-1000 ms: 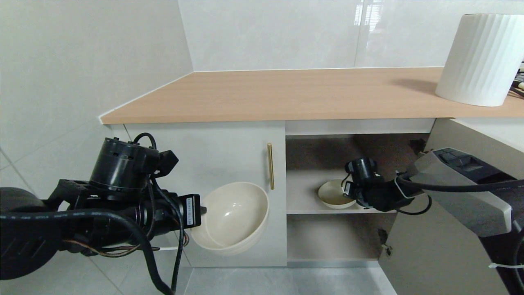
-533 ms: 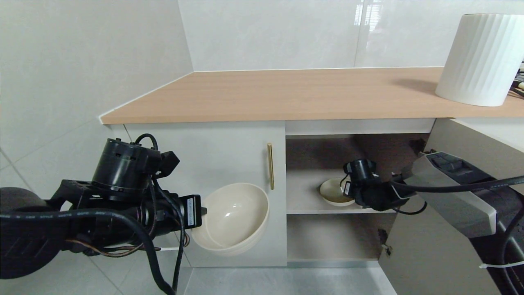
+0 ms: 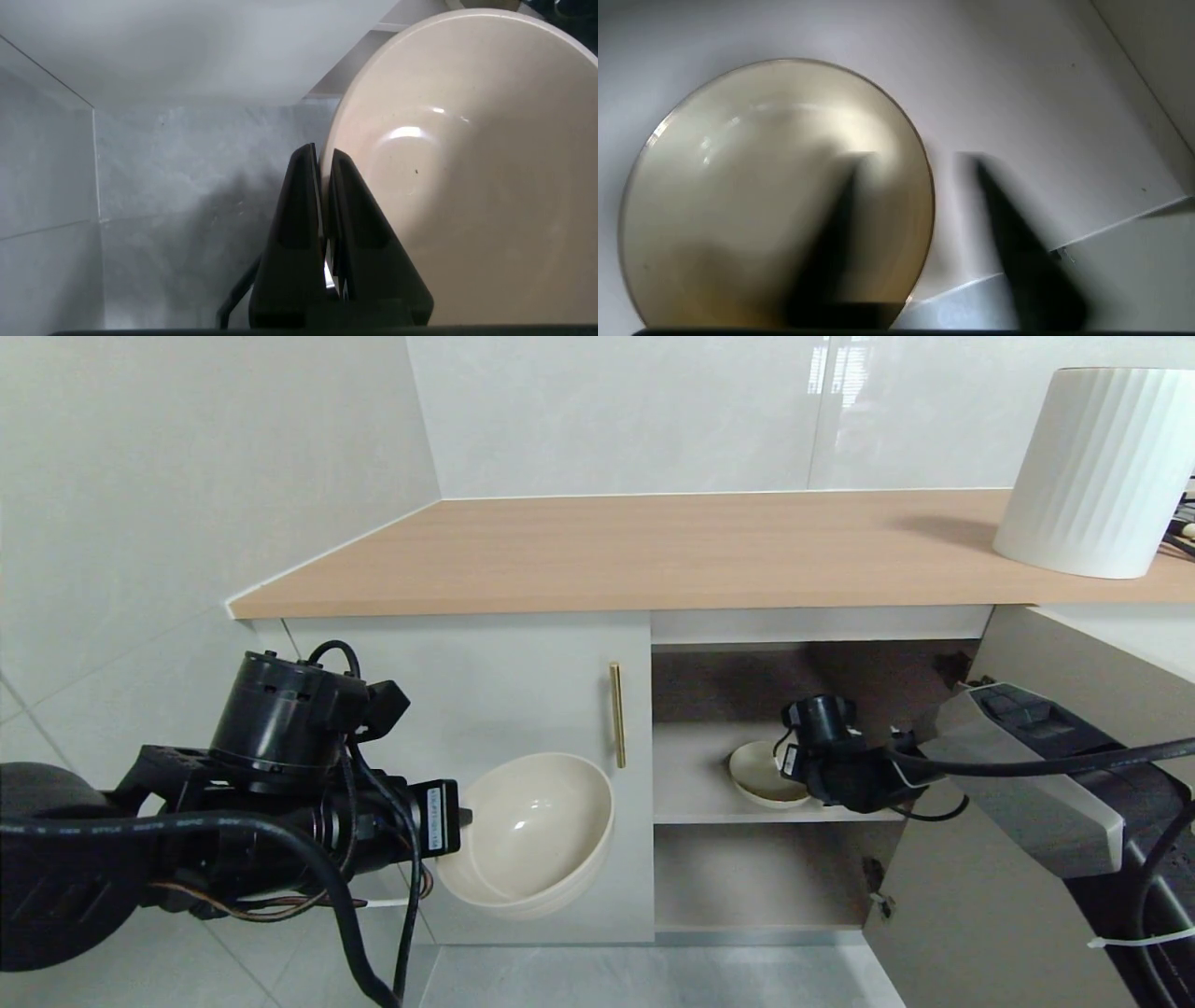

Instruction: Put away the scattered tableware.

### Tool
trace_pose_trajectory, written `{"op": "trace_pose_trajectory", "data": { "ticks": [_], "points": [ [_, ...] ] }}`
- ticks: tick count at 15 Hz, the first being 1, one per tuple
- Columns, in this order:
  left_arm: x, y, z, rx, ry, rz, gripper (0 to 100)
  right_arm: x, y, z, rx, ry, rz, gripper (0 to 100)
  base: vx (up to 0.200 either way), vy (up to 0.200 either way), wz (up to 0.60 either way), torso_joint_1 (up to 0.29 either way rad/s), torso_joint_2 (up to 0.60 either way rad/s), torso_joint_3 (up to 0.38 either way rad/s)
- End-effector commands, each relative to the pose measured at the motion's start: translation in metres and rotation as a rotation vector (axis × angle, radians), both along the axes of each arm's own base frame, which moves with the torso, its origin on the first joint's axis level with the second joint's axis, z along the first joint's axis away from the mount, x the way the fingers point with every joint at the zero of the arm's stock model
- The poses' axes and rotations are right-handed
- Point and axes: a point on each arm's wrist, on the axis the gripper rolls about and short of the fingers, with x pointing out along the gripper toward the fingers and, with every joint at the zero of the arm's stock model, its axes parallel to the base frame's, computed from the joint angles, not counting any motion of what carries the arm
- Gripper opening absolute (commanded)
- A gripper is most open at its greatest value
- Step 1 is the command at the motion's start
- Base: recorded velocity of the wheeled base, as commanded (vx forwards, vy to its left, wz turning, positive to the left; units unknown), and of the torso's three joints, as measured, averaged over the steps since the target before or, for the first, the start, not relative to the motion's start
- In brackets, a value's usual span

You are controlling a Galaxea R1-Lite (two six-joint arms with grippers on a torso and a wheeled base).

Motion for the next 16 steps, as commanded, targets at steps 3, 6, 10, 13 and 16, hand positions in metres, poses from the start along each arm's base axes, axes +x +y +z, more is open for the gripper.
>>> {"op": "trace_pose_trajectory", "data": {
  "ticks": [3,6,10,13,16],
  "points": [
    [0.000,0.000,0.000,0.000,0.001,0.000,0,-0.005,-0.004,0.026,0.036,-0.038,-0.017,100,0.000,0.000,0.00,0.000,0.00,0.000],
    [0.000,0.000,0.000,0.010,-0.003,-0.009,0,-0.037,0.004,0.060,0.065,-0.031,0.053,100,0.000,0.000,0.00,0.000,0.00,0.000],
    [0.001,-0.010,-0.004,0.060,-0.007,-0.075,0,-0.119,0.043,0.126,0.205,0.009,0.402,100,0.000,0.000,0.00,0.000,0.00,0.000],
    [0.004,-0.030,-0.021,0.193,-0.001,-0.120,0,-0.168,0.053,0.160,0.264,0.084,0.582,100,0.000,0.000,0.00,0.000,0.00,0.000],
    [0.003,-0.045,-0.030,0.246,-0.030,-0.110,0,-0.218,0.060,0.188,0.248,0.110,0.756,100,0.000,0.000,0.00,0.000,0.00,0.000]
  ]
}}
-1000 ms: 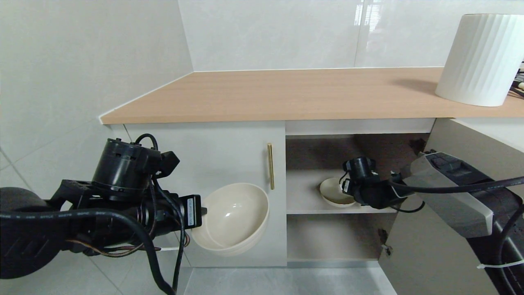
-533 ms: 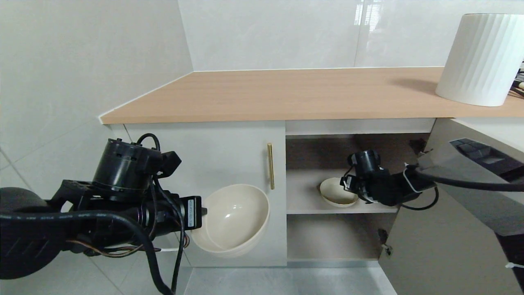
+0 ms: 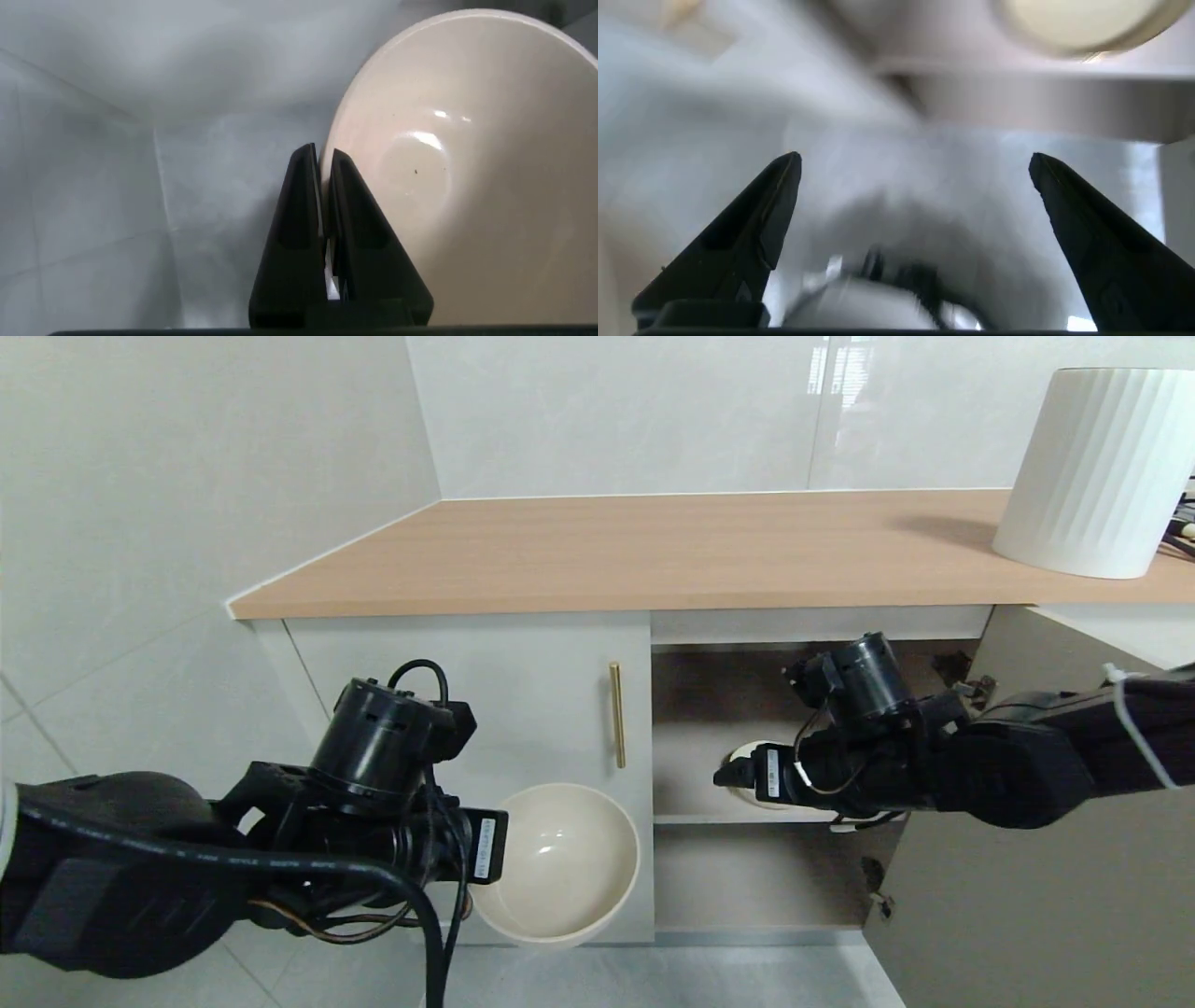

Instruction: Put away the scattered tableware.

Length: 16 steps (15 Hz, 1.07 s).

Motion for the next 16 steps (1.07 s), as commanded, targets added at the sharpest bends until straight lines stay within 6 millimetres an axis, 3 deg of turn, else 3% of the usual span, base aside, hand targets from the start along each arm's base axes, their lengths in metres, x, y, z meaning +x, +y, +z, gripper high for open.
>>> {"op": "trace_pose_trajectory", "data": {
  "ticks": [1,3,9,14,16],
  "points": [
    [-0.002,-0.011,-0.011,0.010,0.006,-0.029,0,-0.054,0.005,0.039,0.013,-0.066,0.152,100,0.000,0.000,0.00,0.000,0.00,0.000],
    [-0.006,-0.018,-0.011,0.009,0.001,-0.055,0,-0.071,0.011,0.040,-0.016,-0.058,0.214,100,0.000,0.000,0.00,0.000,0.00,0.000],
    [-0.018,-0.037,-0.012,0.058,-0.028,-0.089,0,-0.072,0.029,0.015,-0.080,0.006,0.263,100,0.000,0.000,0.00,0.000,0.00,0.000],
    [-0.020,-0.041,-0.012,0.070,-0.039,-0.089,0,-0.067,0.051,-0.010,-0.135,0.027,0.250,100,0.000,0.000,0.00,0.000,0.00,0.000],
    [-0.020,-0.042,-0.012,0.070,-0.038,-0.092,0,-0.065,0.055,-0.012,-0.104,0.018,0.230,100,0.000,0.000,0.00,0.000,0.00,0.000]
  ]
}}
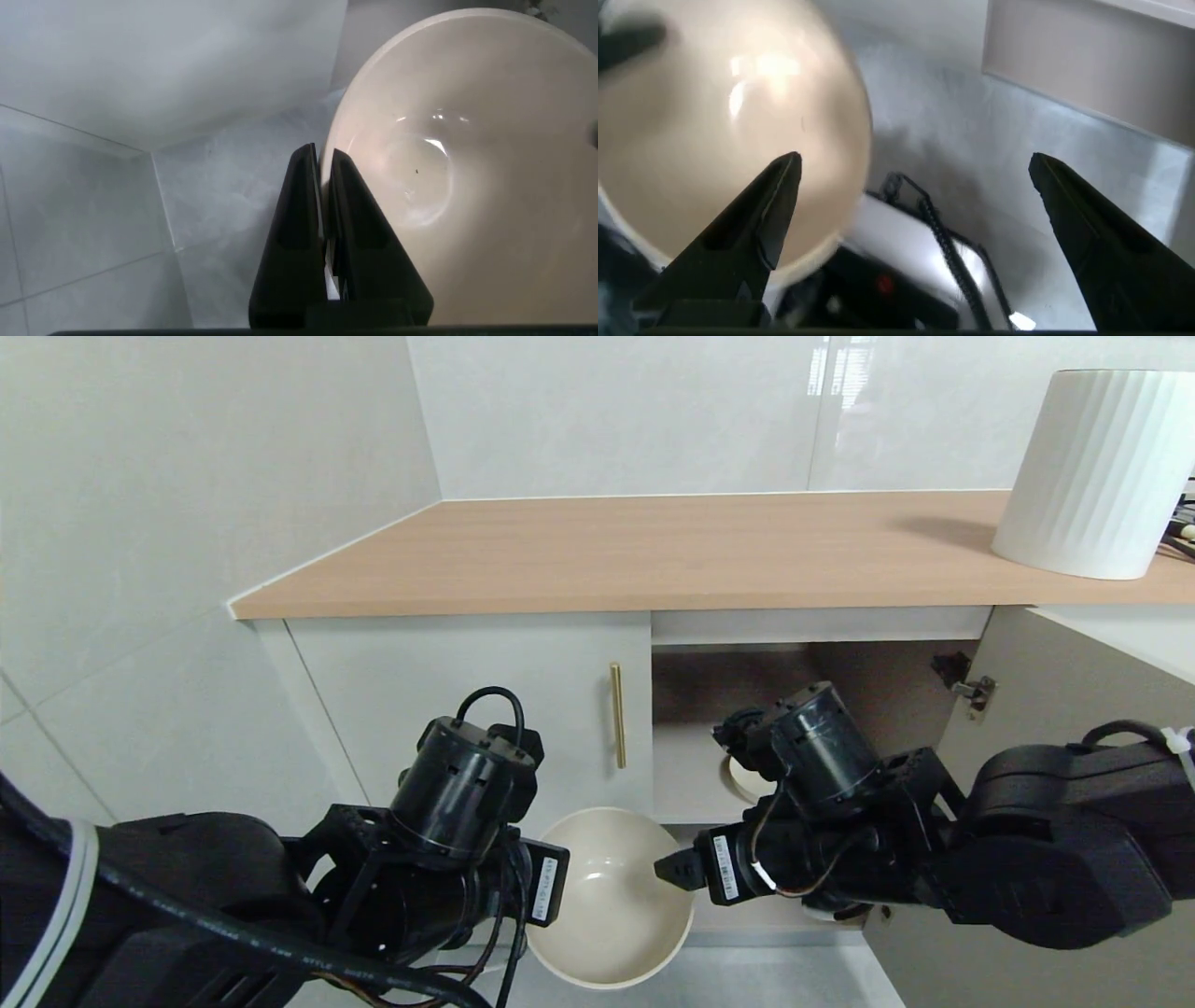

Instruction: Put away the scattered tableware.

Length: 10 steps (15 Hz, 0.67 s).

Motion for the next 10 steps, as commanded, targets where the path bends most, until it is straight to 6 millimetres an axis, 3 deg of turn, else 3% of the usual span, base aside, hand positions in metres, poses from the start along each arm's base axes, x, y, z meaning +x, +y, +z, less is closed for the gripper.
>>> {"op": "trace_pose_trajectory", "data": {
  "ticks": [1,10],
  "points": [
    [0.0004,-0.0008,-0.0017,0.004,0.004,-0.001,0,0.0023,0.0046,-0.0091,-0.015,0.017,-0.001,0,0.000,0.000,0.00,0.000,0.00,0.000],
    [0.0014,-0.0017,-0.0041,0.007,0.009,0.000,0,0.0037,0.0077,-0.0148,-0.019,0.022,0.003,0,0.000,0.000,0.00,0.000,0.00,0.000]
  ]
}}
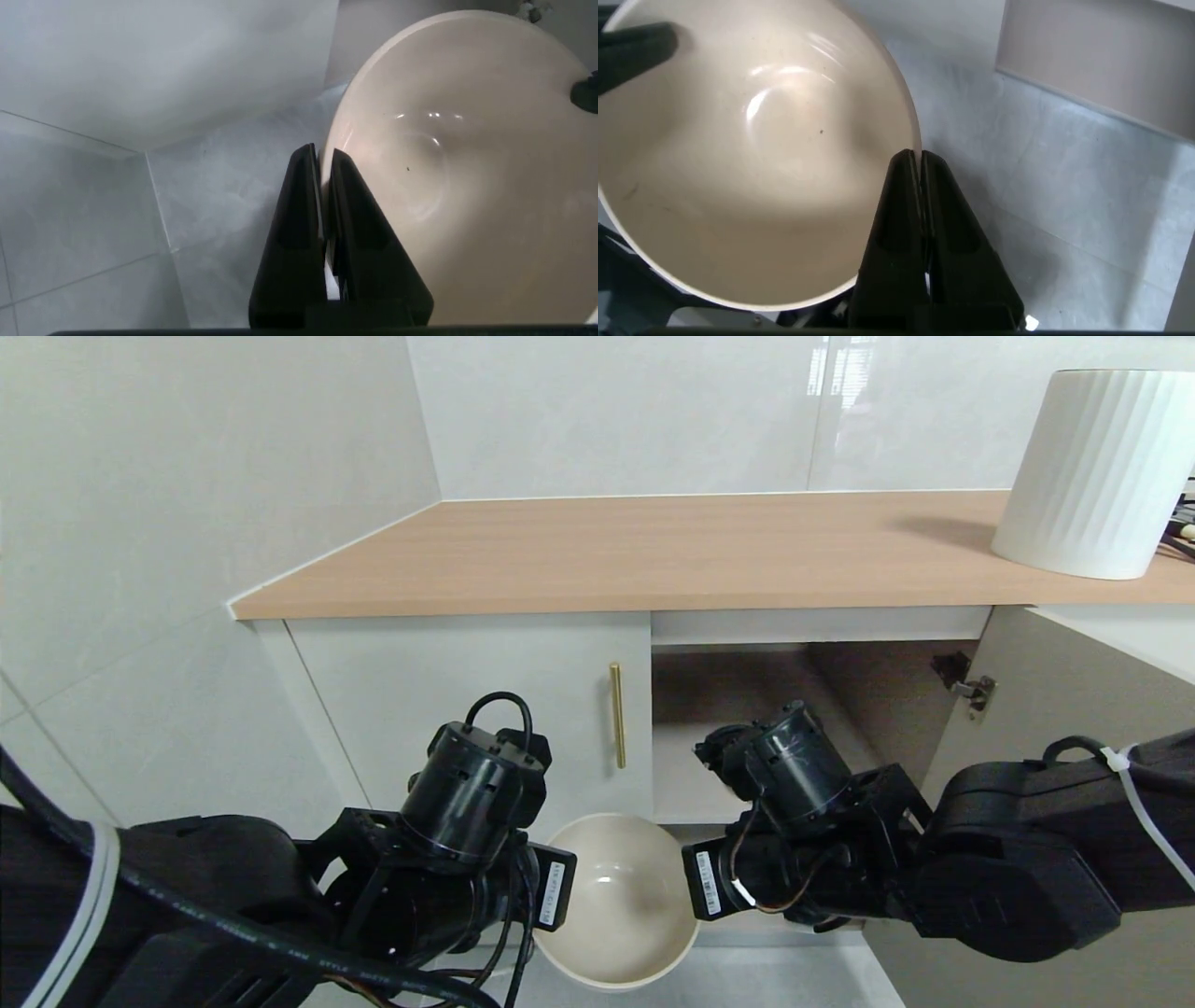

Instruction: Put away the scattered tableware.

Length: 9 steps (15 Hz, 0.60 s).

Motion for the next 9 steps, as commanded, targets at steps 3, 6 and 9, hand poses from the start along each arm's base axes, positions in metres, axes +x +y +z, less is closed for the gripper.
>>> {"op": "trace_pose_trajectory", "data": {
  "ticks": [3,6,9],
  "points": [
    [0.0002,0.0000,-0.0006,0.003,0.001,0.002,0,0.0003,0.0004,-0.0019,-0.007,0.003,-0.001,0,0.000,0.000,0.00,0.000,0.00,0.000],
    [0.0006,-0.0003,0.0013,-0.010,-0.005,0.005,100,0.0003,0.0004,-0.0019,-0.007,0.003,-0.001,0,0.000,0.000,0.00,0.000,0.00,0.000],
    [0.0007,0.0003,0.0045,-0.019,-0.019,0.009,100,0.0003,0.0004,-0.0019,-0.007,0.003,-0.003,0,0.000,0.000,0.00,0.000,0.00,0.000]
  ]
}}
